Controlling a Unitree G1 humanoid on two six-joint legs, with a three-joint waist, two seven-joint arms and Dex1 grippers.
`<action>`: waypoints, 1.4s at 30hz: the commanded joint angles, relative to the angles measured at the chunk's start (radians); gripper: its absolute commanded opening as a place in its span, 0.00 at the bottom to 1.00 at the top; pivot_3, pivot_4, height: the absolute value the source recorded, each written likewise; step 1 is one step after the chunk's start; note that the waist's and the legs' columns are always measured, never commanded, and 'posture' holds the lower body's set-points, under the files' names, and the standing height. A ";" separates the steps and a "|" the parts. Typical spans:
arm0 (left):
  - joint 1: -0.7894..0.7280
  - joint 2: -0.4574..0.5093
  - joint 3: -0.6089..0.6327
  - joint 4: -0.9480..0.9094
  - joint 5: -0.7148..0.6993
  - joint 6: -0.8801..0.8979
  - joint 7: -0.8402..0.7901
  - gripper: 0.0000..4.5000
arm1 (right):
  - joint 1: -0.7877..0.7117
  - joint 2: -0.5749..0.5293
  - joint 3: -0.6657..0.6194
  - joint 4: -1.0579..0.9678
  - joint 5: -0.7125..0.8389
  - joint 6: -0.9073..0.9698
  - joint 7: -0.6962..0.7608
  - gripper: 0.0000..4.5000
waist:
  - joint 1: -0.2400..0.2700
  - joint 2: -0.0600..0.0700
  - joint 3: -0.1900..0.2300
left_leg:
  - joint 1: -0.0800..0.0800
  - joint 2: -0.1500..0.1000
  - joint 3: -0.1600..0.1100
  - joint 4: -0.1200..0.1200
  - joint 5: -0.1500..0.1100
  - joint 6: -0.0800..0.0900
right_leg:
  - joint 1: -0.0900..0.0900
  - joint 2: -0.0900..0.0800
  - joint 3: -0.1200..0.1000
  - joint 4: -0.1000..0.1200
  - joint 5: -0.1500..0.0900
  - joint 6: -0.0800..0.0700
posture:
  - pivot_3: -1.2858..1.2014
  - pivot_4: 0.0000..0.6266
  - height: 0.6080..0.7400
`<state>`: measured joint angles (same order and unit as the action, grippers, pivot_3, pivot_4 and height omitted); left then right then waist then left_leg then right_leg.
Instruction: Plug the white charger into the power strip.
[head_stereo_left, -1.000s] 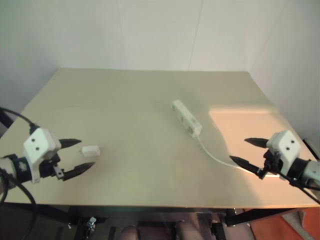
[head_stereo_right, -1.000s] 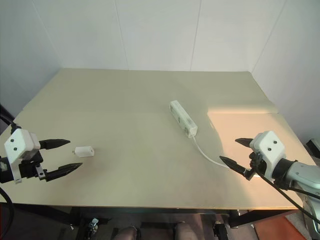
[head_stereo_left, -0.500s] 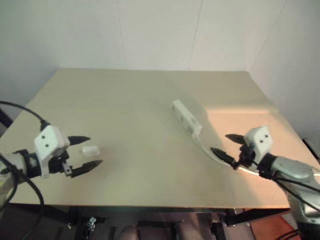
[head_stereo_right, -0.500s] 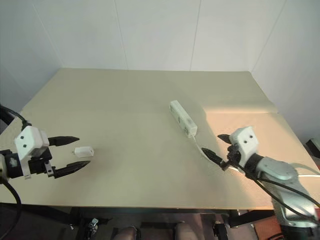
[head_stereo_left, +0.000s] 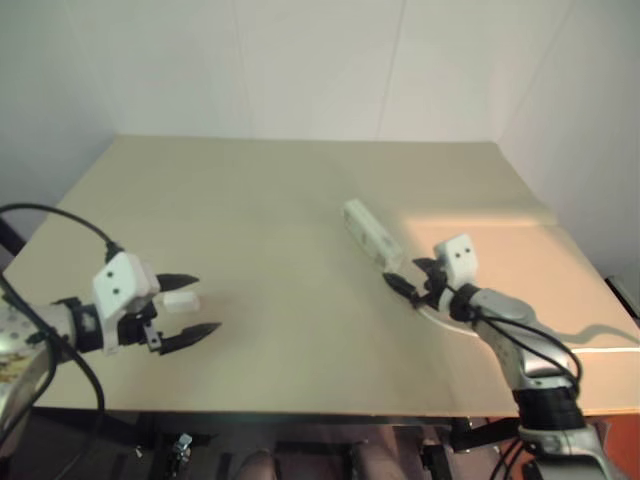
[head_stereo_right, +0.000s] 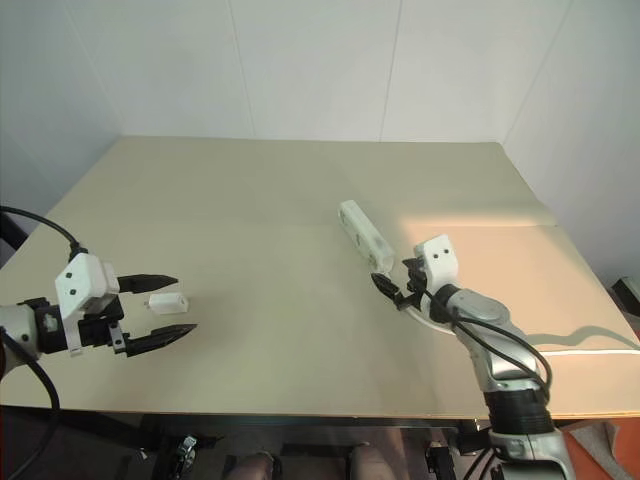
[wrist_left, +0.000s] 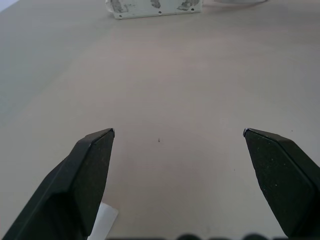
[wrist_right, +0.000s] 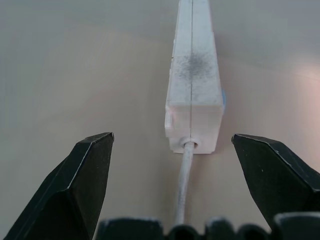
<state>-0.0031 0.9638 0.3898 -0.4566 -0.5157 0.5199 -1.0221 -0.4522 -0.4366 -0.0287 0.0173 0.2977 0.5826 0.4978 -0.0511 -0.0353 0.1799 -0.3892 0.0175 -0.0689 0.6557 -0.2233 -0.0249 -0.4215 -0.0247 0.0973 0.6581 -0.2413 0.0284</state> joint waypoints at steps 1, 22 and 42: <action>-0.021 -0.003 -0.002 -0.002 -0.008 -0.025 0.003 1.00 | -0.042 0.016 0.002 0.052 -0.016 -0.006 -0.012 0.99 | -0.003 0.000 0.000 | 0.000 0.000 0.000 0.000 0.000 0.000 | 0.000 0.000 0.000 0.000 0.000 0.000 | 0.52 0.24 1.00; -0.001 -0.002 0.011 -0.005 -0.008 -0.037 0.000 1.00 | -0.090 0.033 0.077 0.169 -0.160 -0.124 0.005 0.01 | -0.020 0.000 0.000 | 0.001 0.000 0.000 -0.002 0.000 0.000 | 0.000 0.000 0.000 0.000 0.000 -0.001 | 0.52 0.24 1.00; -0.025 0.002 -0.018 0.013 -0.001 -0.050 -0.012 1.00 | -0.054 -0.114 0.302 0.303 -0.567 -1.009 0.003 0.01 | -0.022 0.000 0.000 | 0.001 0.000 0.000 -0.004 0.000 0.000 | -0.002 0.000 0.000 0.000 0.000 -0.001 | 0.52 0.24 1.00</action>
<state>-0.0218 0.9584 0.3663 -0.4305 -0.5141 0.4856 -1.0329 -0.4975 -0.5415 0.2655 0.3272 -0.2501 -0.3543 0.4956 -0.0731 -0.0351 0.1803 -0.3882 0.0175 -0.0690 0.6517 -0.2231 -0.0252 -0.4228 -0.0247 0.0978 0.6580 -0.2408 0.0275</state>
